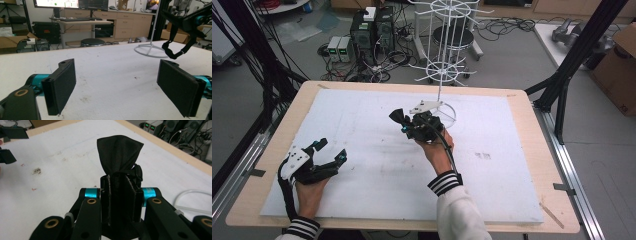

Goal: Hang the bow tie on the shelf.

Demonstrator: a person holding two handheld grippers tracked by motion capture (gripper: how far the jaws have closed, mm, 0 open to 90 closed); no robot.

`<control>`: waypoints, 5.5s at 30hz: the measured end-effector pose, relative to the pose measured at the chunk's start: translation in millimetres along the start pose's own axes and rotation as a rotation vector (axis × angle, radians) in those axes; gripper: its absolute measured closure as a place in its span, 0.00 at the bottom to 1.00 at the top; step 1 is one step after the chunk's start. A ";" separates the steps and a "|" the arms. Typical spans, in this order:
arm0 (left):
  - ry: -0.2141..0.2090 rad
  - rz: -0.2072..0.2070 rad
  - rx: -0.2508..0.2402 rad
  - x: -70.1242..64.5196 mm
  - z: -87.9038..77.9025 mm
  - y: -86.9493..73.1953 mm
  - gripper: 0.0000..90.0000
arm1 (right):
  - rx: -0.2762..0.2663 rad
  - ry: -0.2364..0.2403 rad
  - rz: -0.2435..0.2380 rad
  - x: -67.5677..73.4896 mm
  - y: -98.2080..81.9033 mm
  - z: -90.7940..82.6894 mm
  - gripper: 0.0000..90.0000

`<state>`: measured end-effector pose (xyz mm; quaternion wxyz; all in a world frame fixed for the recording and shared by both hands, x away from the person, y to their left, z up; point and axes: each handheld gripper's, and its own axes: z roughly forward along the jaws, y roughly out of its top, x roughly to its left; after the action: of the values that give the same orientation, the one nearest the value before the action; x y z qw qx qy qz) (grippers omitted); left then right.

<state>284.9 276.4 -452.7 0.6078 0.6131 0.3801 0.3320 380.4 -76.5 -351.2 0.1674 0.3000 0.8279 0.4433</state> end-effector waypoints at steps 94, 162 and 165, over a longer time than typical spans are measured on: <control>0.006 -0.007 0.002 0.3 0.7 0.1 0.18 | -0.485 -0.357 0.206 -98.5 10.9 -127.4 0.85; 0.008 -0.003 0.009 0.1 0.7 0.2 0.18 | -0.331 -0.305 0.140 -78.3 -9.6 -83.1 0.84; 0.008 -0.003 0.009 0.0 0.7 0.2 0.18 | -0.328 -0.303 0.148 -79.0 -11.7 -82.7 0.84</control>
<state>285.6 276.1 -452.5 0.6040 0.6138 0.3848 0.3321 391.8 -184.8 -314.5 0.3030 0.3920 0.6861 0.5328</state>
